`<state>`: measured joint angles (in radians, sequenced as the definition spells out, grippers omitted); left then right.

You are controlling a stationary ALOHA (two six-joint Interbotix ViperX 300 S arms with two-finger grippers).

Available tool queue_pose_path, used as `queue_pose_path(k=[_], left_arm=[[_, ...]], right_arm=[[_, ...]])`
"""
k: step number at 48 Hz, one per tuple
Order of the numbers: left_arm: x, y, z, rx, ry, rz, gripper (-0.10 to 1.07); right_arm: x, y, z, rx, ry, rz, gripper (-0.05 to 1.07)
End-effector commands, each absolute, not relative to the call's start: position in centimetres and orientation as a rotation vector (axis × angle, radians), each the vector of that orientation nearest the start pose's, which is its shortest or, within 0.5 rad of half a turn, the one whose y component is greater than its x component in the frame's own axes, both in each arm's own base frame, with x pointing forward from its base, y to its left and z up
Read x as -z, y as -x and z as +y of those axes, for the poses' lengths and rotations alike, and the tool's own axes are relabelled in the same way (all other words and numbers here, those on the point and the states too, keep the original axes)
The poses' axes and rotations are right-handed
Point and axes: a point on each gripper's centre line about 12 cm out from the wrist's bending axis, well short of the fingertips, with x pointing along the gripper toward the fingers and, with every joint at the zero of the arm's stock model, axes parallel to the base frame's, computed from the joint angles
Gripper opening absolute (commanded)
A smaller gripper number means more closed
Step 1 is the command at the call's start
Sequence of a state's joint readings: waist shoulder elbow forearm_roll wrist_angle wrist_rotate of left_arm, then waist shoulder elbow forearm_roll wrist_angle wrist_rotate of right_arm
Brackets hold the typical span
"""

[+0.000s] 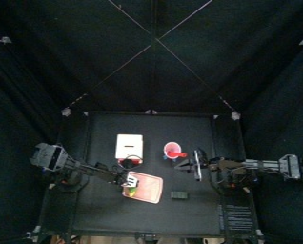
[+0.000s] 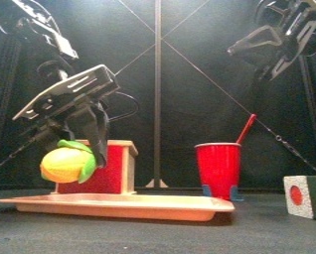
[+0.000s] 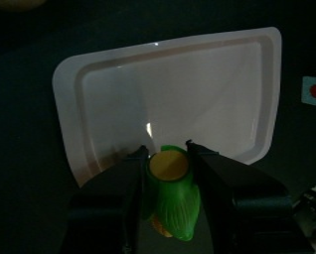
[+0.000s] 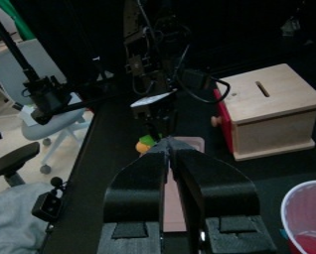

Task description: Put corn left of plate

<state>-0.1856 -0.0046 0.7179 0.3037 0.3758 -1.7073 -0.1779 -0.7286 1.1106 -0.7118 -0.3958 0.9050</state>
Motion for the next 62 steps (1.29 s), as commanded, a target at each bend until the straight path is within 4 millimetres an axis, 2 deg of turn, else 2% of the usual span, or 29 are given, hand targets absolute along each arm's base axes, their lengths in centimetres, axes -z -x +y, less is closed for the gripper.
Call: queue_pose_path(k=[1, 9, 21, 26, 35, 43, 62], left_arm=[[-14.0, -33.9, -5.1, -0.652, 1.135, 0.873, 0.66], [-15.2, -32.8, -5.0, -0.636, 1.138, 0.856, 0.66], [-16.3, -27.8, -5.2, -0.648, 1.161, 0.886, 0.66], [-15.9, -26.0, -5.5, -0.658, 1.188, 0.911, 0.66], [-13.3, -23.5, -5.6, -0.725, 1.212, 0.987, 0.67], [-12.6, -23.0, -5.6, -0.743, 1.226, 0.999, 0.67], [-11.7, -24.3, -6.1, -0.699, 1.253, 0.982, 0.73]], right_arm=[[-27.5, -23.9, -1.3, -0.072, -0.249, 0.064, 0.51], [-27.5, -23.9, -1.3, -0.071, -0.248, 0.064, 0.51], [-27.5, -23.9, -1.3, -0.072, -0.249, 0.064, 0.51], [-27.5, -23.9, -1.3, -0.072, -0.249, 0.064, 0.51], [-27.6, -23.9, -1.3, -0.072, -0.249, 0.063, 0.51], [-27.5, -23.9, -1.3, -0.072, -0.250, 0.066, 0.51], [-27.5, -23.9, -1.3, -0.072, -0.250, 0.066, 0.51]])
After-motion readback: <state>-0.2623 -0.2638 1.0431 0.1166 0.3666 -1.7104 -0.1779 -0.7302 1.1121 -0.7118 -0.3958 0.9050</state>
